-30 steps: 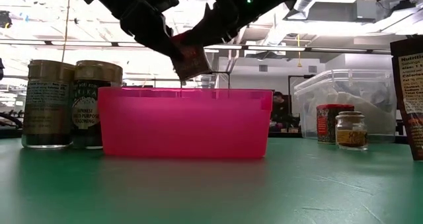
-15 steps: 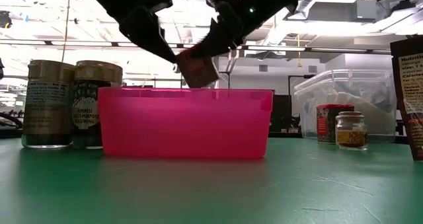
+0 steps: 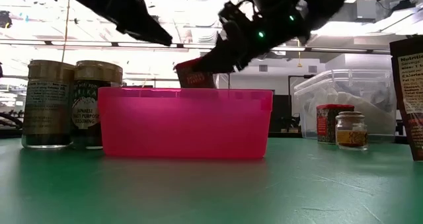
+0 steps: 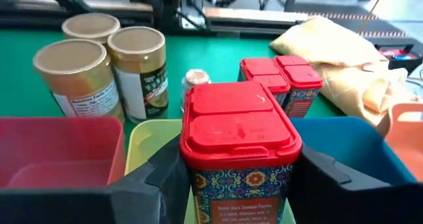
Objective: Sort spices by type
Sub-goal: Put the bottom right red seasoning bottle into the green bin
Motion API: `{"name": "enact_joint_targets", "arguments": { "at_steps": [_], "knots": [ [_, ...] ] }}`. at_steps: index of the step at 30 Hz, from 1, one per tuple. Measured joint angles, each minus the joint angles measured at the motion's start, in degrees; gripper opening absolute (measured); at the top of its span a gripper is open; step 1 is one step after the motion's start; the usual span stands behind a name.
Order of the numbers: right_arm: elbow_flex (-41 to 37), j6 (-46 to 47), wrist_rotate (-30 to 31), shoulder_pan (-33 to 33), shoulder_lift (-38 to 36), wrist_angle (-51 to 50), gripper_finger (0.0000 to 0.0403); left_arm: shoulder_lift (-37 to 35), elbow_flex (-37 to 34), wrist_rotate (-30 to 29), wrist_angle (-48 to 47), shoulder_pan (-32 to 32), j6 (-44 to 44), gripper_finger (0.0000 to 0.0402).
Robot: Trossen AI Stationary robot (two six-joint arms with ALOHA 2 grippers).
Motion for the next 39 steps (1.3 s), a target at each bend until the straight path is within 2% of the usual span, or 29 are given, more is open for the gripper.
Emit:
{"name": "enact_joint_targets", "arguments": {
  "at_steps": [4,6,16,21,27,39],
  "knots": [
    [-6.4,0.6,0.4,0.0,0.2,11.6,0.0224,-2.1,-0.2,-1.2,2.8,-0.3,0.0,0.0275],
    [-8.8,0.7,0.9,0.0,0.2,14.4,0.0225,-2.7,-0.1,-1.2,5.0,-0.3,0.1,0.0275],
    [-10.3,0.9,1.7,-0.1,0.3,11.7,0.0229,-1.5,-0.2,-1.2,5.9,-0.3,-2.0,0.0275],
    [-13.1,1.5,1.7,-0.5,0.3,15.6,0.0229,1.2,-0.2,-1.2,6.7,-0.3,-2.6,0.0275],
    [-17.9,2.1,1.7,-0.9,0.3,25.6,0.0229,4.1,-0.2,-1.2,7.7,-0.3,-2.7,0.0275],
    [-18.3,2.2,1.6,0.5,0.3,25.2,0.0229,3.7,-0.2,-1.1,8.0,-0.3,-2.0,0.0275]
  ]
}}
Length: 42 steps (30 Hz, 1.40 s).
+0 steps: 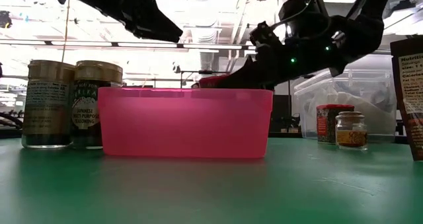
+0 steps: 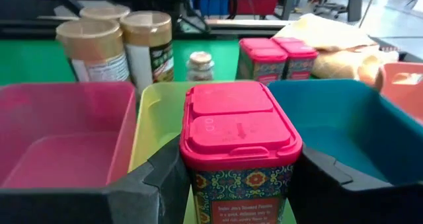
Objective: Sort spices by type
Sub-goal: Put the bottom right red seasoning bottle into the green bin
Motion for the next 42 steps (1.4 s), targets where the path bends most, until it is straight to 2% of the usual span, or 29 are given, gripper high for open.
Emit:
{"name": "enact_joint_targets", "arguments": {
  "at_steps": [14,18,25,28,42],
  "knots": [
    [11.9,-2.9,0.1,-0.8,0.0,-6.6,0.0229,0.0,0.0,-0.8,1.4,0.0,2.0,0.0275],
    [11.9,-0.5,0.1,-0.9,2.1,-4.4,0.0229,0.0,0.0,-0.8,1.4,0.0,2.1,0.0275],
    [12.8,0.1,0.0,0.6,12.7,4.2,0.0229,-0.2,0.0,-1.3,1.0,0.0,2.1,0.0274],
    [13.1,0.4,0.0,0.2,13.7,6.9,0.0229,-0.6,0.0,-1.3,0.7,0.0,2.0,0.0274],
    [13.0,2.9,-0.3,-2.0,14.1,1.7,0.0230,-0.9,0.0,-1.2,-0.6,0.0,0.1,0.0274]
  ]
}}
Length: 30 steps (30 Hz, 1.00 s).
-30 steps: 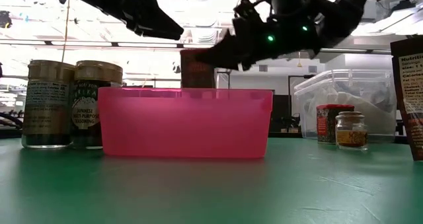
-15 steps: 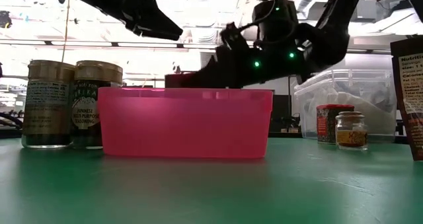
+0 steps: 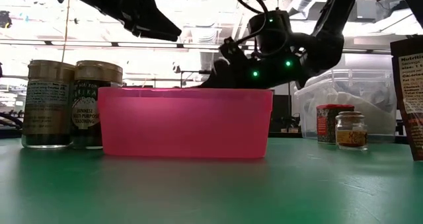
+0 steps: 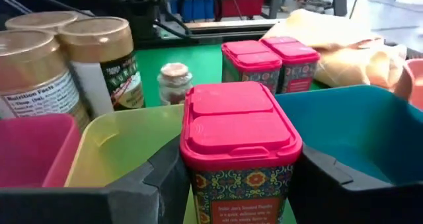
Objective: Sort spices by type
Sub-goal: Put the bottom right red seasoning bottle into the green bin, then put the right red seasoning bottle into the green bin
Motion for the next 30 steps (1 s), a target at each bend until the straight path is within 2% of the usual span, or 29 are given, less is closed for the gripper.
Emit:
{"name": "enact_joint_targets", "arguments": {
  "at_steps": [3,13,20,25,30],
  "knots": [
    [0.0,0.0,-2.7,-0.2,0.0,-1.9,0.0243,0.0,0.0,0.1,0.1,0.0,-0.9,0.0274],
    [0.0,0.0,-3.0,-0.5,-0.5,-4.8,0.0326,0.0,0.0,0.1,-0.5,0.0,-1.0,0.0274],
    [0.0,-1.4,-2.9,-1.0,-8.4,-15.0,0.0340,0.0,0.0,0.1,-1.8,0.0,-1.0,0.0275],
    [0.0,-4.2,-1.9,-1.0,-19.1,-29.6,0.0346,0.0,0.0,0.1,-2.4,0.0,-1.0,0.0275],
    [3.4,-4.7,2.9,0.0,-30.2,-58.5,0.0348,0.0,0.0,0.1,-4.0,0.0,-1.6,0.0275]
  ]
}}
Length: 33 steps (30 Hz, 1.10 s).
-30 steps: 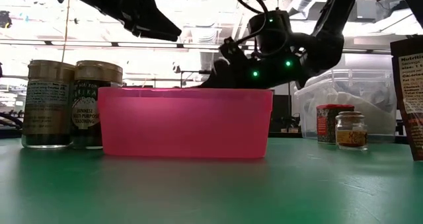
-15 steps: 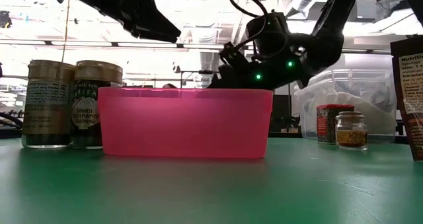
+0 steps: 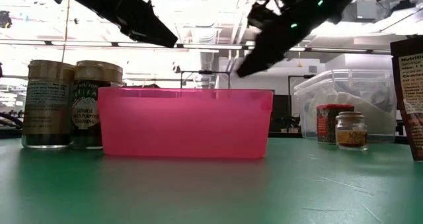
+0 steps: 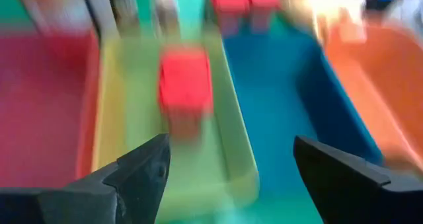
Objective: Sort spices by type
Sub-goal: Put the right red seasoning bottle into the green bin
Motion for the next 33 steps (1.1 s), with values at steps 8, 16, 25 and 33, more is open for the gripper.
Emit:
{"name": "enact_joint_targets", "arguments": {
  "at_steps": [8,16,25,33],
  "knots": [
    [9.6,0.8,3.7,1.1,-0.4,-43.6,0.0351,0.0,0.0,0.0,0.4,0.0,-0.2,0.0275],
    [14.2,-7.6,5.1,1.1,6.9,-59.6,0.0378,0.0,0.0,0.1,0.2,0.0,0.0,0.0275],
    [14.4,-9.4,8.5,-2.2,11.4,-65.3,0.0394,0.0,0.0,0.7,-3.3,0.0,0.0,0.0275],
    [14.1,-10.7,8.5,-7.1,13.3,-66.9,0.0385,-0.5,0.0,0.7,-6.4,0.0,-0.4,0.0275]
  ]
}}
